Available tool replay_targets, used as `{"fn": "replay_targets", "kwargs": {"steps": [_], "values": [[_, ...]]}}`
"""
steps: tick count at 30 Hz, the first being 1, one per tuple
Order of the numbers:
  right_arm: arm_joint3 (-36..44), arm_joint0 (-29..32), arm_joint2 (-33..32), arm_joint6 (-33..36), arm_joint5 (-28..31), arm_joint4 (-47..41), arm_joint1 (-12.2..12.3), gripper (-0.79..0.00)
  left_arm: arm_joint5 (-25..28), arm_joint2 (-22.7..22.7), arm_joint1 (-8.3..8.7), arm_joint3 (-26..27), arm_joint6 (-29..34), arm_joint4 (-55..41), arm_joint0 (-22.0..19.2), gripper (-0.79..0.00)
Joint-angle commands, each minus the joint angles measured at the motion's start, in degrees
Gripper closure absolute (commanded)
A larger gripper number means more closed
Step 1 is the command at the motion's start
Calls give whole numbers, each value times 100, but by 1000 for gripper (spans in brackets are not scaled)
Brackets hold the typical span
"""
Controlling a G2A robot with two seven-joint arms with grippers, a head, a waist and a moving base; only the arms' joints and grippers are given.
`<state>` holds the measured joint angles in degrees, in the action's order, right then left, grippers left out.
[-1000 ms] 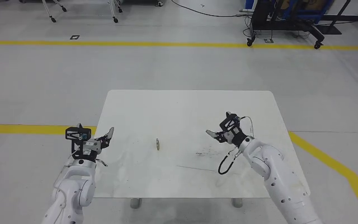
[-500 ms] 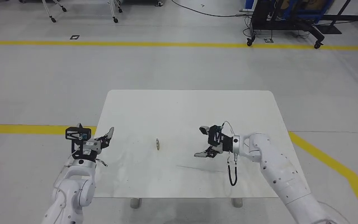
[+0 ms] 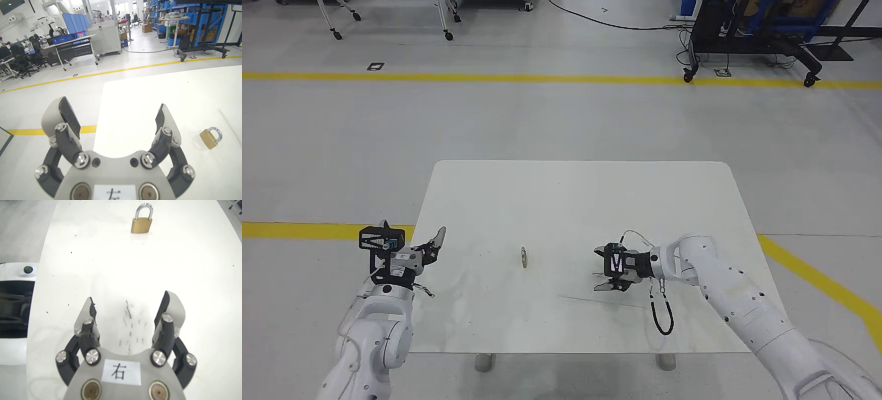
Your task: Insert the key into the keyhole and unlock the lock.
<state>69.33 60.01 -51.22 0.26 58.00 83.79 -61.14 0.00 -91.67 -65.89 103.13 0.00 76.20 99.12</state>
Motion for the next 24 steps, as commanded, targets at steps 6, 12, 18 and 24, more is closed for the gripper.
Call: {"fn": "replay_targets", "kwargs": {"steps": [6, 12, 18, 24], "values": [[-146, -192, 220, 242, 0, -34, -14, -366, 0, 0, 0, 0, 0, 0, 0, -785], [-146, -208, 240, 318, -62, -29, -21, -345, 0, 0, 0, 0, 0, 0, 0, -785], [-80, -233, 333, 418, -136, 34, -50, -289, 0, 0, 0, 0, 0, 0, 0, -785], [-62, -277, 428, 519, -195, 53, -89, -6, 0, 0, 0, 0, 0, 0, 0, -785]]}}
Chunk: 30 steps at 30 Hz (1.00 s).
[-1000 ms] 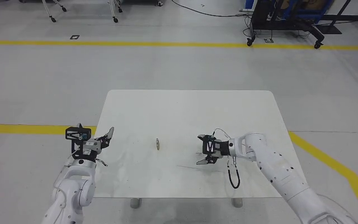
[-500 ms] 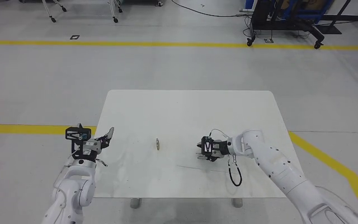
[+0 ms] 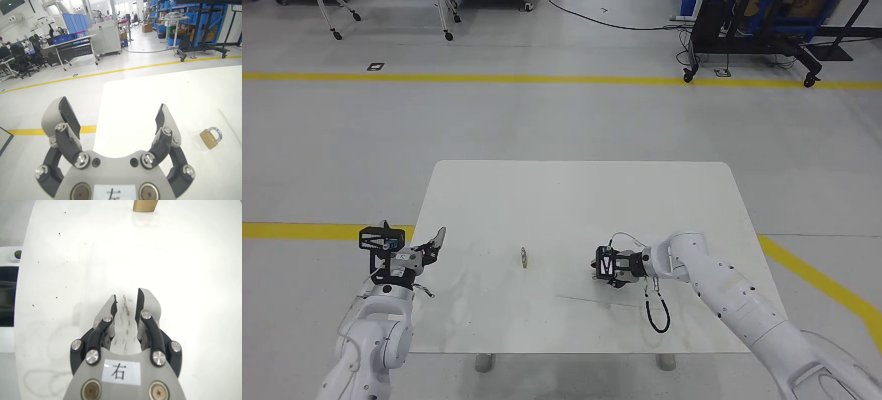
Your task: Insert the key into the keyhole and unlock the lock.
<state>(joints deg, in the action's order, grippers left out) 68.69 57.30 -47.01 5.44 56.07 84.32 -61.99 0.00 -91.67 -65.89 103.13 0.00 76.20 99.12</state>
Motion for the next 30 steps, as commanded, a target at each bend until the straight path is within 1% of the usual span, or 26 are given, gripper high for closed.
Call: {"fn": "replay_targets", "kwargs": {"steps": [1, 13, 22, 26, 30], "values": [[4, -8, 14, -2, -4, 4, -6, 0, 0, 0, 0, 0, 0, 0, 0, -785], [142, 69, -58, -150, -131, 210, 41, 0, 0, 0, 0, 0, 0, 0, 0, -785], [395, 315, -370, -806, -438, 391, 162, 0, 0, 0, 0, 0, 0, 0, 0, -785], [447, 399, -469, -922, -482, 466, 206, 0, 0, 0, 0, 0, 0, 0, 0, -785], [440, 433, -504, -899, -516, 512, 222, 0, 0, 0, 0, 0, 0, 0, 0, -785]]}}
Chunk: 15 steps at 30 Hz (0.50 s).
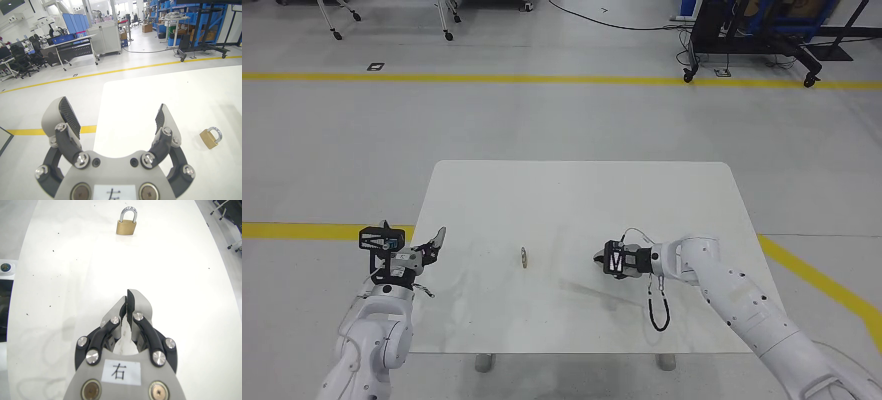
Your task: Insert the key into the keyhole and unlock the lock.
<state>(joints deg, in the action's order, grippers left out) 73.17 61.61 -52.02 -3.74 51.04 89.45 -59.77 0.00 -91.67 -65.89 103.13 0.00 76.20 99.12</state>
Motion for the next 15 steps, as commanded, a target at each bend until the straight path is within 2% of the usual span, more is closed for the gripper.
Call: {"fn": "replay_targets", "kwargs": {"steps": [1, 12, 15], "values": [[-8, 2, -2, 19, -12, 0, 0, 0, 0, 0, 0, 0, 0, 0, 0, -785], [-8, 2, -2, 19, -12, 0, 0, 0, -1, 1, -18, -36, -63, -212, 54, -785], [-8, 2, -2, 19, -12, 0, 0, 0, 183, 321, -18, 119, 138, 340, 8, -785]]}}
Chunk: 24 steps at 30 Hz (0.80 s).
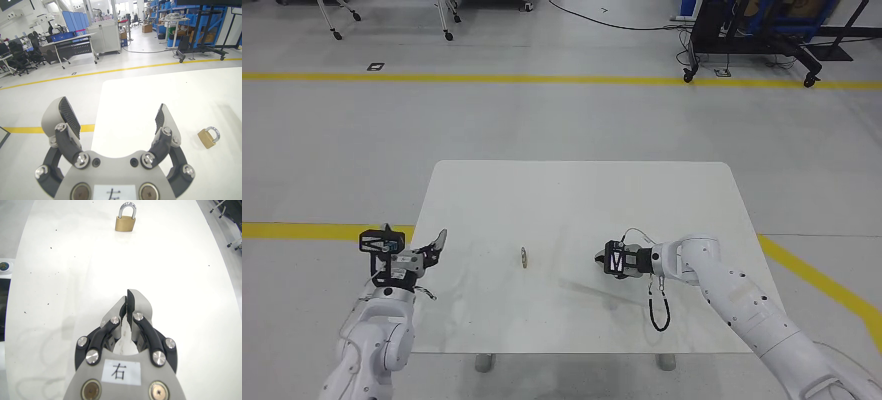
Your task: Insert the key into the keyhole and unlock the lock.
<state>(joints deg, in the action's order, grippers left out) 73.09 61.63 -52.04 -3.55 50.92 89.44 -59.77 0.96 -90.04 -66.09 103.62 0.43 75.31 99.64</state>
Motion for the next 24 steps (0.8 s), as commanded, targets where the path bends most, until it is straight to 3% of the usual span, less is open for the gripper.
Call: {"fn": "replay_targets", "kwargs": {"steps": [1, 5, 7, 16, 18, 21, 24], "values": [[0, 0, 0, 0, 0, 0, 0, 0, 201, 343, 1, 127, 197, 686, -119, -785], [0, 0, 0, 0, 0, 0, 0, 0, 704, 1195, -36, 205, 687, 1500, -685, -785], [0, 0, 0, 0, 0, 0, 0, 0, 680, 1552, -89, 54, 988, 1634, -1054, -785], [0, 0, 0, 0, 0, 0, 0, 0, 615, 1544, -102, -14, 968, 1508, -1082, -785], [0, 0, 0, 0, 0, 0, 0, 0, 987, 1597, -95, -35, 864, 1446, -1142, -785], [0, 0, 0, 0, 0, 0, 0, 0, 1424, 2037, -127, -165, 980, 1725, -1449, -785], [0, 0, 0, 0, 0, 0, 0, 0, 1522, 2625, -236, -506, 1186, 1779, -1957, -785]]}}
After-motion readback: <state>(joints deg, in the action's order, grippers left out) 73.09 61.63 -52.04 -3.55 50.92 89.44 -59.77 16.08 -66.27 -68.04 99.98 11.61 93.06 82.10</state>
